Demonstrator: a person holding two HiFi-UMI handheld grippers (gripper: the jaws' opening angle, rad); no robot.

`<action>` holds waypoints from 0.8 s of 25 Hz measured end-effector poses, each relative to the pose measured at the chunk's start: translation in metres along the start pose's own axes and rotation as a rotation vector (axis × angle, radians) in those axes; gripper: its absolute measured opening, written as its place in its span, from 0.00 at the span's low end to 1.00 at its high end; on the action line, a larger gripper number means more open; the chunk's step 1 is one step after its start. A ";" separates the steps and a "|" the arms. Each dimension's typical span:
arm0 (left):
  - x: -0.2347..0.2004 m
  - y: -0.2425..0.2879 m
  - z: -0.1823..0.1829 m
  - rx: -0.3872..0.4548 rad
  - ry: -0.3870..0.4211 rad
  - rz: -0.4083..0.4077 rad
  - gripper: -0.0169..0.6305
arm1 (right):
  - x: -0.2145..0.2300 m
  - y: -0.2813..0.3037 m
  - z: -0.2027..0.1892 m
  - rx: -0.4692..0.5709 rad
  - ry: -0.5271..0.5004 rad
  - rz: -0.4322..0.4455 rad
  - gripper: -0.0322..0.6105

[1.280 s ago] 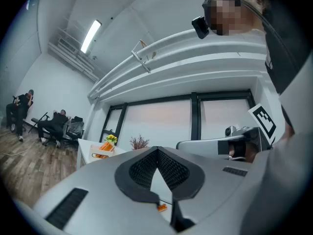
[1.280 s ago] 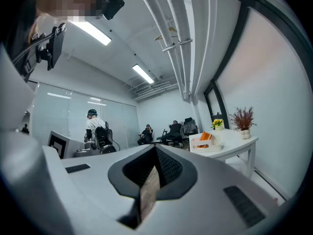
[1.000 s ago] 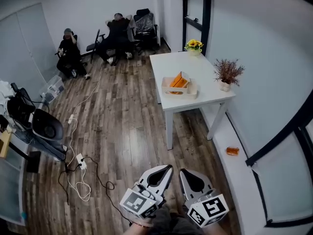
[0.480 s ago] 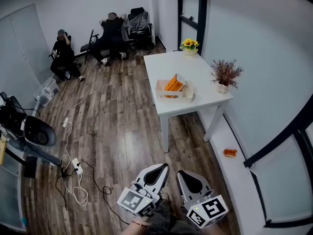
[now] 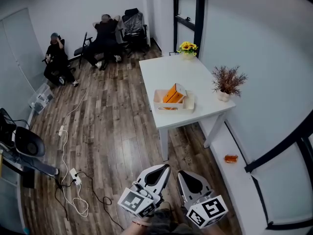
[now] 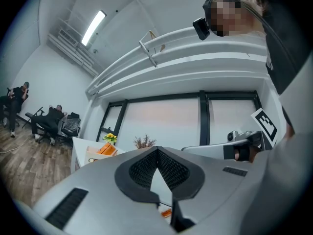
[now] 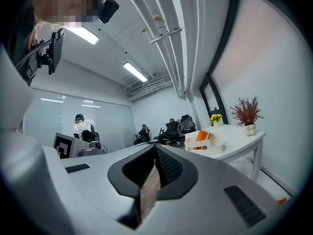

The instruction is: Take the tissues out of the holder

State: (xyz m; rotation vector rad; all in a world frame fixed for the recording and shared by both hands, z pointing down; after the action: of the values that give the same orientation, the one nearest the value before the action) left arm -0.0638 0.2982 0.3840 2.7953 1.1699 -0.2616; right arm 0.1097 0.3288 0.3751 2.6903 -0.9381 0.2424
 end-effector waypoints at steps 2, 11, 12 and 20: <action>-0.014 0.008 0.002 -0.002 -0.006 -0.008 0.03 | 0.005 0.013 0.003 -0.004 0.004 -0.010 0.06; -0.063 0.032 0.010 0.010 -0.027 -0.056 0.03 | 0.020 0.050 0.015 -0.004 0.017 -0.069 0.06; -0.066 0.033 0.009 0.009 -0.030 -0.057 0.03 | 0.022 0.054 0.015 -0.009 0.018 -0.069 0.06; -0.101 0.047 0.009 0.010 -0.067 -0.024 0.03 | 0.041 0.089 0.025 -0.027 0.024 -0.056 0.06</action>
State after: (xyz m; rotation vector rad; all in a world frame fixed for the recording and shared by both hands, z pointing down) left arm -0.1011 0.1938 0.3965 2.7603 1.1905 -0.3608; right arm 0.0871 0.2303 0.3799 2.6781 -0.8518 0.2484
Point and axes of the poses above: the fingertips, and each gripper's own axes: y forward along the fingers, x to its right, z out of its top, the point moved 10 cm from there along -y, backward along the fingers, and after that the axes turned 9 degrees about -x, right-handed, at the moved point
